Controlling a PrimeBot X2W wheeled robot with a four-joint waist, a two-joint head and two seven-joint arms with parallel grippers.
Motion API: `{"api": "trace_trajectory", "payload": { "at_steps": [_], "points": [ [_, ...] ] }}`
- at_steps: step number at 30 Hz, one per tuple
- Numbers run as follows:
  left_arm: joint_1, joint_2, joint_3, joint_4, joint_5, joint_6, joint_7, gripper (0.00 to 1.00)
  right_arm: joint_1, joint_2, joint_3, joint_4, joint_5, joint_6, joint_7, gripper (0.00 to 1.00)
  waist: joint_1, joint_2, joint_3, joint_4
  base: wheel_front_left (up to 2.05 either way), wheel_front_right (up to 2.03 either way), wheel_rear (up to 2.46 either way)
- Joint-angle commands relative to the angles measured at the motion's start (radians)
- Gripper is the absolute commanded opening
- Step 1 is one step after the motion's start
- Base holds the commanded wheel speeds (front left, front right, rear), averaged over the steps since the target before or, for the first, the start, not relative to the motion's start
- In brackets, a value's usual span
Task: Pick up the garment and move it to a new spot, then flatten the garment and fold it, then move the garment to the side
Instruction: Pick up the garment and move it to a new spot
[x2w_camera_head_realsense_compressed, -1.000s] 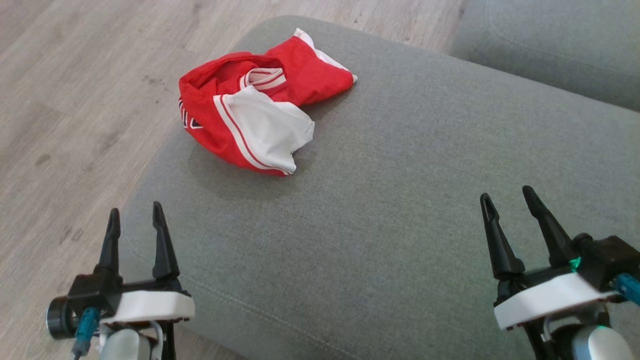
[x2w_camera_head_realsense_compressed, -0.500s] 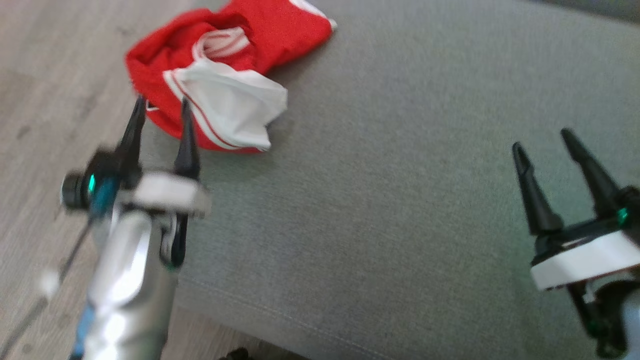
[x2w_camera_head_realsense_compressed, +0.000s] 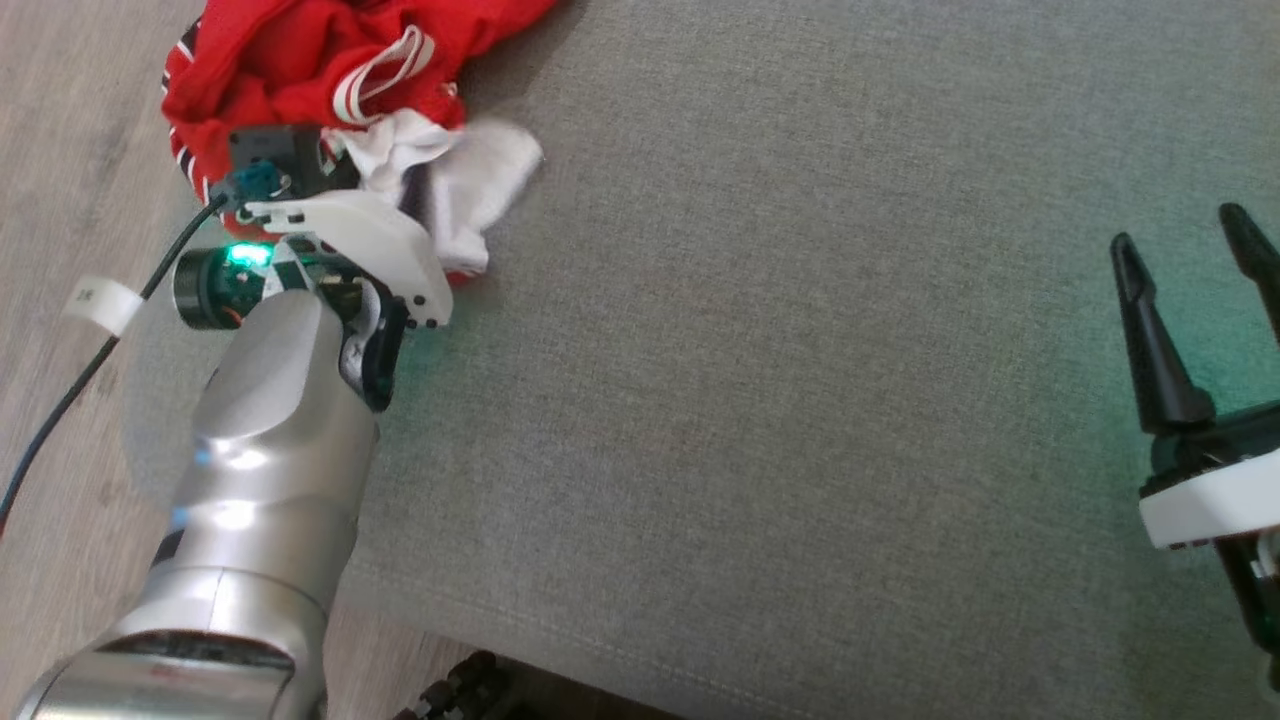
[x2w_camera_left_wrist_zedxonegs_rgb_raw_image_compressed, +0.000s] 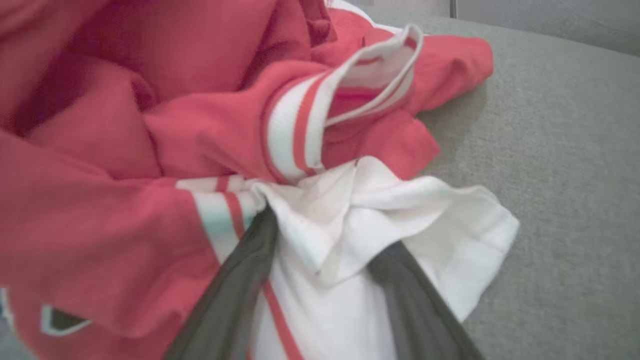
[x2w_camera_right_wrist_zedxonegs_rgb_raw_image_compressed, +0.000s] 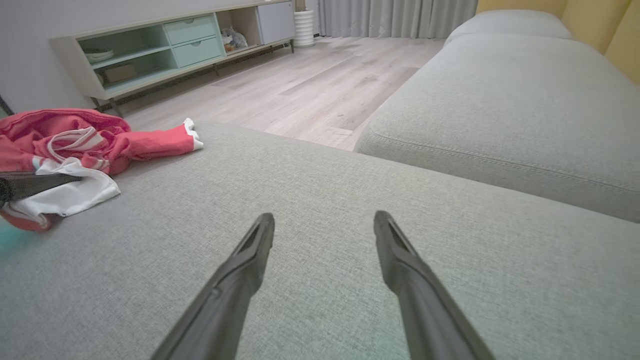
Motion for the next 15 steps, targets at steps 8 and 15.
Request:
{"api": "trace_trajectory", "payload": {
  "at_steps": [8, 15],
  "points": [
    [-0.004, 0.062, 0.029, -0.021, 0.007, 0.019, -0.23, 0.0, -0.01, 0.019, -0.01, -0.032, -0.012, -0.001, -0.028, 1.0, -0.0001, 0.0, -0.1, -0.002, 0.0, 0.0, 0.0],
    [0.074, 0.109, 0.034, -0.151, 0.016, 0.048, -0.308, 0.0, 0.002, 0.083, -0.008, -0.003, -0.027, -0.001, -0.064, 1.0, -0.0001, 0.0, -0.233, -0.03, 0.0, 0.0, 0.0]
  ]
}}
